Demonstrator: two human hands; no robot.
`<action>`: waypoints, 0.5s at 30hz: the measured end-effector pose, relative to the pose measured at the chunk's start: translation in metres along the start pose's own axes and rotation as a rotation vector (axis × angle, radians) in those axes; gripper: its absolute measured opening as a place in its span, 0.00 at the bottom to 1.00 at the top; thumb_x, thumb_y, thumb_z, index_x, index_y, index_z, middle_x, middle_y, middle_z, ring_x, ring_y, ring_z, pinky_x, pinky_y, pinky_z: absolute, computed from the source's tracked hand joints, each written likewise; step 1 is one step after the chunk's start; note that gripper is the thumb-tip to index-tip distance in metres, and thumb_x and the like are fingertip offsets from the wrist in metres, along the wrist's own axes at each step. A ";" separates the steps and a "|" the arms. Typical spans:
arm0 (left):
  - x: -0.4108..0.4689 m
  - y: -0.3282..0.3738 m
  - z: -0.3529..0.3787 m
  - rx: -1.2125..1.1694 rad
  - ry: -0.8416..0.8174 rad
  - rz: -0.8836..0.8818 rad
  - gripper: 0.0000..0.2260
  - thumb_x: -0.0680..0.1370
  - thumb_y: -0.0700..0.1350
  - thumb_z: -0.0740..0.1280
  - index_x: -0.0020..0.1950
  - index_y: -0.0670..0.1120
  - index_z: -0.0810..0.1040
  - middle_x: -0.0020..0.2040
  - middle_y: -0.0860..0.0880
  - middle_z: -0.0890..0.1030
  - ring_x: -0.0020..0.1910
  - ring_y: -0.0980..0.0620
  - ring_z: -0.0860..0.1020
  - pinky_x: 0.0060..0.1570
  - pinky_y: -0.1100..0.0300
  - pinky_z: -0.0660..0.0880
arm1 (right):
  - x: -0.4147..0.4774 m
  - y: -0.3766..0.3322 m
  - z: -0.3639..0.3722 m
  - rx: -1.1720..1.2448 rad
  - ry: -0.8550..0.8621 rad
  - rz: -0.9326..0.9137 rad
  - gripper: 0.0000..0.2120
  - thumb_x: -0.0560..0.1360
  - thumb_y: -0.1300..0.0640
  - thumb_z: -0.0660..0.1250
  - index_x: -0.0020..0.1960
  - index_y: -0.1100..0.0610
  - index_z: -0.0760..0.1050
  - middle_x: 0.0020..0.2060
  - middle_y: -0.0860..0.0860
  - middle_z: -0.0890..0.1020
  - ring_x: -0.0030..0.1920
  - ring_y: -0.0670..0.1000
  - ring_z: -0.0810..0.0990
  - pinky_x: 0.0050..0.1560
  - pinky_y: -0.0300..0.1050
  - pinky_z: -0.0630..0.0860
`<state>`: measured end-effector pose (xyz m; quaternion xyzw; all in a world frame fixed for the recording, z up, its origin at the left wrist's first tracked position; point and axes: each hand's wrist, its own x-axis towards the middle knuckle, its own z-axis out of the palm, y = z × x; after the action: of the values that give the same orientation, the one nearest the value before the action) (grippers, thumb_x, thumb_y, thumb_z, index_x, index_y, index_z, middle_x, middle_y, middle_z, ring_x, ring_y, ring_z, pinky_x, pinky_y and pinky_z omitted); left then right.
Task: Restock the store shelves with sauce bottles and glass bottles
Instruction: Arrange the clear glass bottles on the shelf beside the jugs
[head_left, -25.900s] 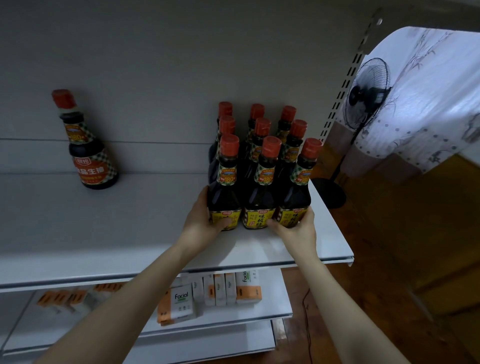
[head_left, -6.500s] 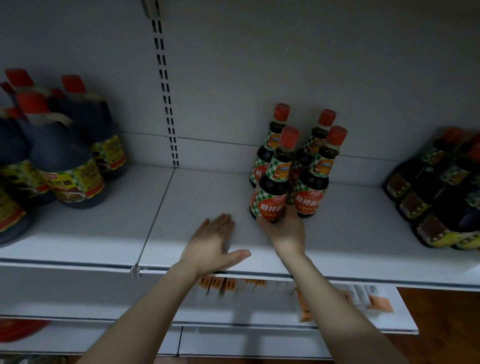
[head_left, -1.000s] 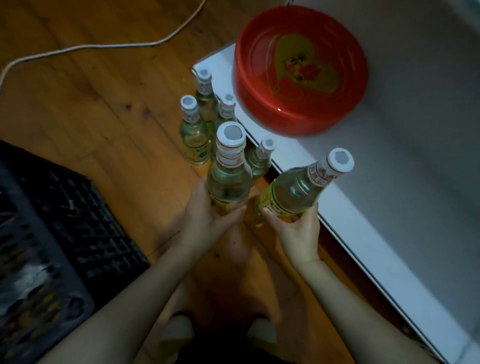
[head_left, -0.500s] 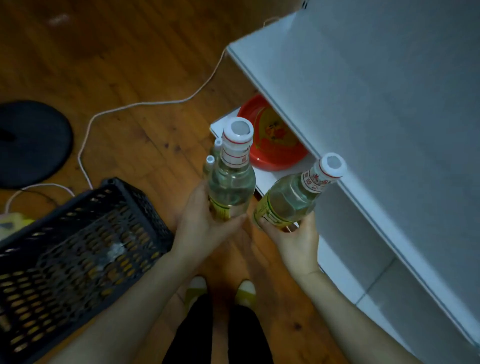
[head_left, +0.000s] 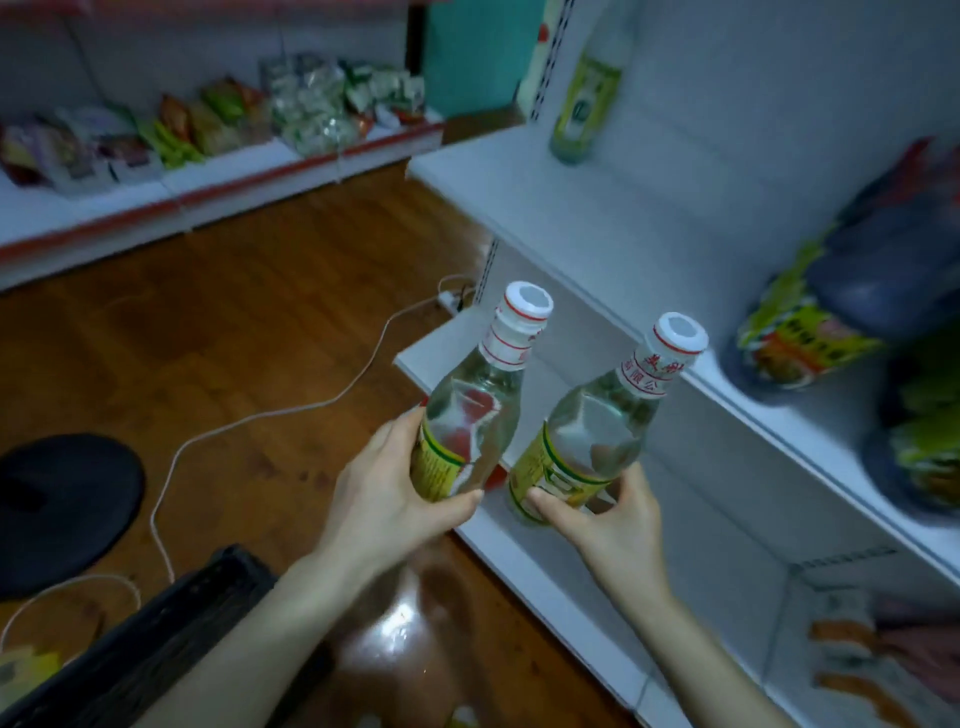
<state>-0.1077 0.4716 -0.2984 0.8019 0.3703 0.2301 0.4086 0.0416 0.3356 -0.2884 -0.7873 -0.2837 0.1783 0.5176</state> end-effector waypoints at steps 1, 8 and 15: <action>0.004 0.010 -0.006 0.011 -0.006 0.025 0.41 0.56 0.66 0.66 0.66 0.53 0.67 0.58 0.57 0.74 0.58 0.56 0.73 0.54 0.63 0.69 | 0.000 -0.012 -0.011 0.011 0.011 -0.012 0.28 0.58 0.60 0.80 0.55 0.53 0.73 0.46 0.41 0.81 0.45 0.36 0.79 0.44 0.27 0.74; 0.040 0.072 -0.023 -0.063 -0.012 0.110 0.31 0.58 0.61 0.74 0.57 0.60 0.68 0.53 0.58 0.77 0.53 0.54 0.76 0.53 0.54 0.76 | 0.019 -0.060 -0.072 0.034 0.113 -0.107 0.26 0.59 0.65 0.79 0.54 0.57 0.74 0.45 0.46 0.82 0.42 0.39 0.81 0.40 0.28 0.74; 0.101 0.126 -0.013 -0.142 0.031 0.193 0.24 0.55 0.63 0.72 0.46 0.64 0.68 0.46 0.62 0.77 0.47 0.61 0.76 0.46 0.59 0.76 | 0.071 -0.081 -0.110 0.058 0.183 -0.180 0.27 0.58 0.63 0.80 0.54 0.57 0.74 0.46 0.47 0.83 0.45 0.43 0.81 0.41 0.31 0.76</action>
<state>-0.0026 0.5068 -0.1802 0.7993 0.2803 0.3063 0.4345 0.1382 0.3264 -0.1696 -0.7563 -0.2993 0.0666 0.5779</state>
